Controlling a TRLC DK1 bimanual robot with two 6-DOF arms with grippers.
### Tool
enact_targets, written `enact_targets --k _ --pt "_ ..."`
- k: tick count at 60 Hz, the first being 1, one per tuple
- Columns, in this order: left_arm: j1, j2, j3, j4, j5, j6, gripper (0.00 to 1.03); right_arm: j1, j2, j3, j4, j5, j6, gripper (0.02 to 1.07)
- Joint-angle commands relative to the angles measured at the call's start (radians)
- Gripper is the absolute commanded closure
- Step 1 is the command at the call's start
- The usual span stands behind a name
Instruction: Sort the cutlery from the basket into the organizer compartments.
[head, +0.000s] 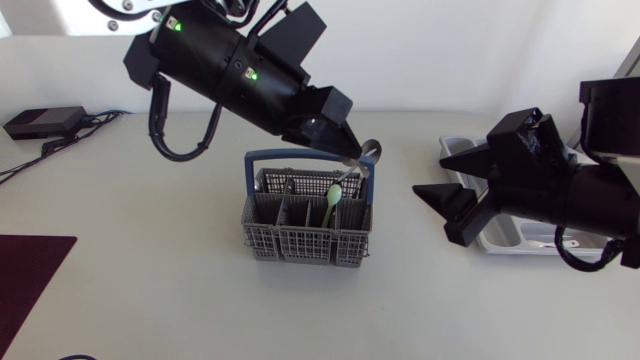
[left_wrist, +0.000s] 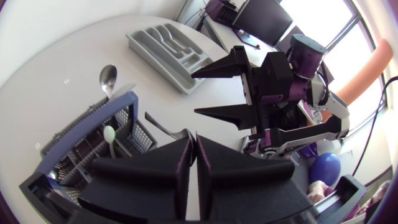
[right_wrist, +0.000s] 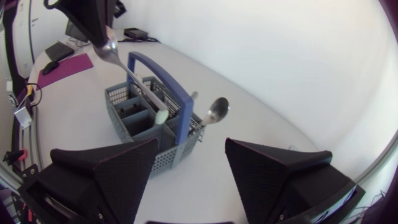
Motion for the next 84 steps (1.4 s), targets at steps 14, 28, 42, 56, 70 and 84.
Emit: enact_targets --k 14,28,42,56,70,84 --pt "0.012 0.022 0.013 -0.165 0.138 0.021 1.0 0.109 -0.076 -0.037 -0.066 -0.187 -0.089 0.29" --pt "-0.002 0.026 -0.008 -0.251 0.192 0.073 1.0 0.208 -0.082 -0.077 -0.074 -0.242 -0.113 0.29" --pt "-0.039 0.017 -0.036 -0.255 0.204 0.07 1.0 0.261 -0.06 -0.093 -0.008 -0.237 -0.11 0.44" --pt "-0.068 0.009 -0.051 -0.255 0.207 0.063 1.0 0.287 -0.054 -0.103 0.023 -0.237 -0.11 0.64" --pt "-0.073 0.008 -0.047 -0.255 0.211 0.057 1.0 0.31 -0.062 -0.127 0.026 -0.239 -0.116 0.88" --pt "-0.08 0.005 -0.044 -0.255 0.222 0.049 1.0 0.312 -0.062 -0.133 0.026 -0.24 -0.118 1.01"
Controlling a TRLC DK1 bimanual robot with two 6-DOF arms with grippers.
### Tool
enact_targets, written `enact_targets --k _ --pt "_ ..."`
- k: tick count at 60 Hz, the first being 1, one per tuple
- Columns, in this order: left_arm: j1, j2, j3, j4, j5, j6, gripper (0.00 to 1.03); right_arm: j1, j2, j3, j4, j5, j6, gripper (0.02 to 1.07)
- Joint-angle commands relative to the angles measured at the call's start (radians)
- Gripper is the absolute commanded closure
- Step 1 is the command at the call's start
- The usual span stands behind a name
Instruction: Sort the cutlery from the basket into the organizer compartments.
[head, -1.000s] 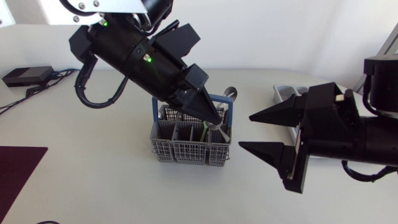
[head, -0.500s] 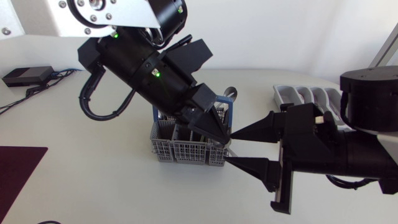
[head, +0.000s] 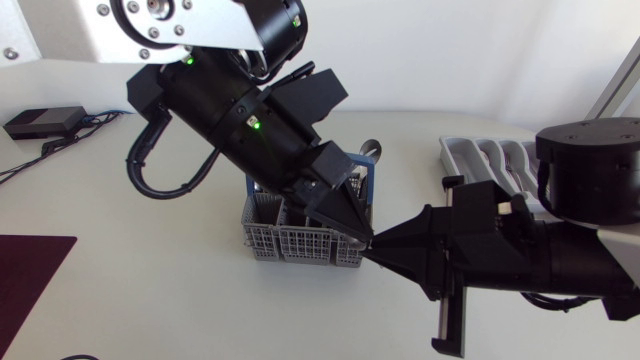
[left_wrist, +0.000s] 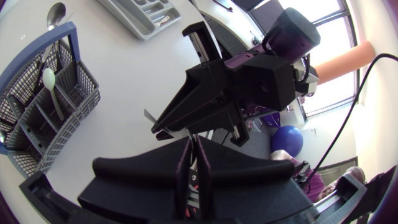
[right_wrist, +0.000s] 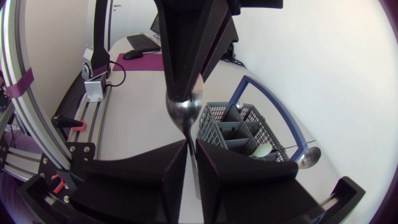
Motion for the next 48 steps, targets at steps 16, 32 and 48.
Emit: enact_targets --k 16,32,48 --pt "0.018 -0.011 0.012 0.004 0.019 -0.017 0.63 0.009 0.002 -0.039 -0.005 -0.005 -0.013 1.01" --pt "0.073 -0.072 0.016 0.208 0.016 -0.138 0.4 -0.008 -0.013 -0.06 -0.03 0.031 -0.038 1.01" --pt "0.081 -0.097 -0.065 0.357 -0.263 -0.159 0.4 -0.261 -0.104 -0.071 -0.152 -0.006 -0.237 1.01"
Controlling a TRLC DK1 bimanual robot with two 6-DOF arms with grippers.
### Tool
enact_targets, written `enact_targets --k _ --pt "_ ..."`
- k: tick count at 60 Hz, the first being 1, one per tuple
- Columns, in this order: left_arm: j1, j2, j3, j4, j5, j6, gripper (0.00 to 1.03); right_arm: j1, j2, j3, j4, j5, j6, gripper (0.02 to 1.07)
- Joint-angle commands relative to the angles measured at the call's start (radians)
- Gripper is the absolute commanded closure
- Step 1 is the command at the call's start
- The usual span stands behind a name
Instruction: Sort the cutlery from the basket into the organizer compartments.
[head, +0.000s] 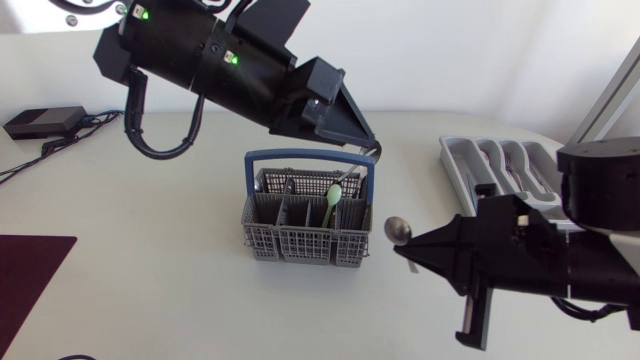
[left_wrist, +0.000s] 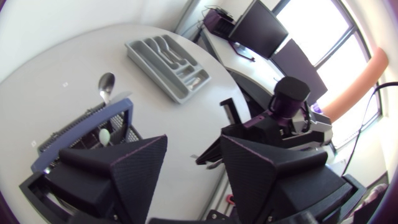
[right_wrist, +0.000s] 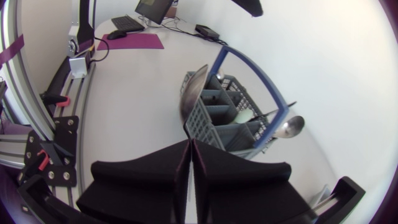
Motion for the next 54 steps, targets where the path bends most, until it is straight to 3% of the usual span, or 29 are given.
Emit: enact_targets --k 1,4,10,30,40,54 --pt "-0.007 -0.015 -0.069 0.038 -0.08 -0.023 0.4 -0.104 -0.028 -0.023 -0.039 -0.033 -0.112 1.01" --pt "-0.009 -0.014 -0.095 0.05 -0.094 -0.021 0.41 -0.195 -0.031 -0.025 -0.061 -0.068 -0.175 1.01" --pt "-0.044 -0.018 -0.181 0.13 -0.252 -0.001 0.41 -0.363 -0.025 -0.034 -0.087 -0.134 -0.308 1.01" --pt "-0.091 -0.008 -0.336 0.282 -0.399 0.001 0.41 -0.891 0.145 -0.06 -0.096 -0.301 -0.818 1.01" --pt "-0.108 0.006 -0.374 0.345 -0.439 0.005 0.41 -1.05 0.28 -0.065 0.016 -0.324 -0.956 1.01" --pt "-0.124 0.023 -0.39 0.374 -0.468 0.014 0.41 -1.156 0.438 -0.065 0.215 -0.317 -1.037 1.01"
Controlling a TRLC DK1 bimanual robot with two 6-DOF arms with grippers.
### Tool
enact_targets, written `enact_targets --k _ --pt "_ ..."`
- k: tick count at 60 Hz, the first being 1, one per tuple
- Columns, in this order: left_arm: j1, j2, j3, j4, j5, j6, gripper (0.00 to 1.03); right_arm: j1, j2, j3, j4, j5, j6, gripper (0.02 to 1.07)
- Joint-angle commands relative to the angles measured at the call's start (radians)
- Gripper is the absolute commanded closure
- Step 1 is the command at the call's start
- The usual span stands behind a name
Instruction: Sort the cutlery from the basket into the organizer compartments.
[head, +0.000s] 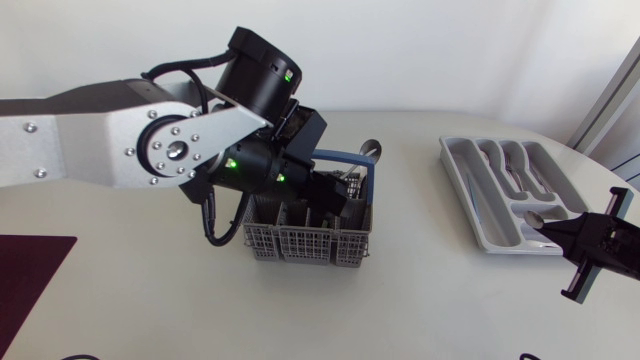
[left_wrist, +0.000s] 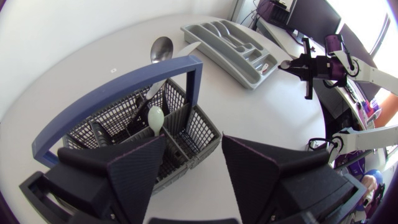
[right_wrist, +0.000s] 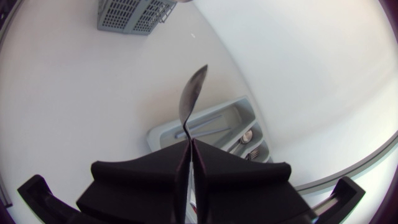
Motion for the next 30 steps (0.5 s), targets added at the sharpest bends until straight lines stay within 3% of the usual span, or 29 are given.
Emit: enact_targets --k 1,22,30 --pt "-0.014 0.021 -0.024 0.014 -0.011 0.008 0.41 -0.032 0.07 -0.019 0.064 -0.008 -0.063 1.01" --pt "-0.023 0.038 -0.024 0.02 -0.034 0.011 0.41 -0.107 0.367 0.064 0.336 0.029 -0.113 1.01" --pt "-0.025 0.04 -0.024 0.018 -0.034 0.012 0.41 -0.135 0.478 0.134 0.385 0.046 -0.141 1.01"
